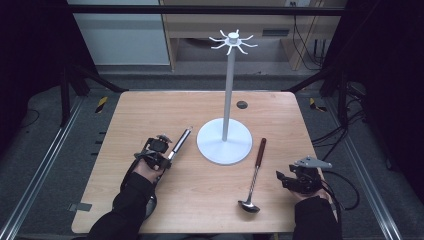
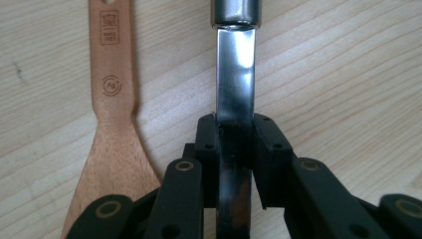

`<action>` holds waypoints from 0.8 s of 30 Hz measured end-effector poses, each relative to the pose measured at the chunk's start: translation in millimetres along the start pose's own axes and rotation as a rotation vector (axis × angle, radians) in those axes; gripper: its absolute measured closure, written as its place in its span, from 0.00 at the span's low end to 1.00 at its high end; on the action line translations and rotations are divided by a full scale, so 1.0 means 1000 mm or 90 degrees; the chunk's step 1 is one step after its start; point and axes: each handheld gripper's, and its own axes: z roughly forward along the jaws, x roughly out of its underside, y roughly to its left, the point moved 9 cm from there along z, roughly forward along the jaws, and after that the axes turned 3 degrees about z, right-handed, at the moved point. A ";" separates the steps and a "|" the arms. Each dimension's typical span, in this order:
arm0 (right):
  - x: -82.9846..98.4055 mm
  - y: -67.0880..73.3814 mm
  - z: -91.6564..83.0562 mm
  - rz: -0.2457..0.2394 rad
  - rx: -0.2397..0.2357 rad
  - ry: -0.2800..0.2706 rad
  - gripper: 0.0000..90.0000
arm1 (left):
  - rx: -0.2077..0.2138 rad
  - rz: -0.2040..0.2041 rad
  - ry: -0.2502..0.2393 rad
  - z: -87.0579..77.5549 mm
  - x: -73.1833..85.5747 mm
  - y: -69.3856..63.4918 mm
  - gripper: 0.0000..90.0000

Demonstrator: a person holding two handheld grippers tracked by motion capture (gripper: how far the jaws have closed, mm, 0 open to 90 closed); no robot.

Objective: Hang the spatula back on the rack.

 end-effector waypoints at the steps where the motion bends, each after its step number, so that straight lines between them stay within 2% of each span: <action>1: 0.000 0.000 0.000 0.000 0.000 0.000 0.46 | 0.000 0.002 -0.007 -0.003 0.001 0.001 0.83; 4: 0.000 0.000 0.000 -0.001 0.001 0.000 0.46 | 0.002 0.002 -0.031 -0.009 0.003 0.002 0.83; 6: 0.000 0.000 0.000 -0.001 0.001 -0.001 0.46 | 0.009 -0.005 -0.060 -0.016 0.006 0.003 0.83; 10: -0.001 -0.002 0.000 -0.005 0.006 -0.005 0.46 | 0.010 -0.004 -0.077 -0.021 0.009 0.005 0.83; 15: -0.001 -0.002 -0.001 -0.002 0.005 -0.006 0.46 | 0.013 -0.006 -0.117 -0.033 0.012 0.007 0.83; 20: -0.002 -0.001 -0.002 -0.003 0.005 -0.011 0.46 | 0.022 -0.004 -0.140 -0.042 0.013 0.004 0.83; 21: -0.002 -0.002 -0.002 -0.003 0.005 -0.012 0.46 | 0.016 -0.005 -0.164 -0.048 0.012 0.004 0.83; 24: -0.002 -0.002 -0.002 -0.003 0.005 -0.012 0.46 | 0.011 0.001 -0.182 -0.057 0.011 0.004 0.83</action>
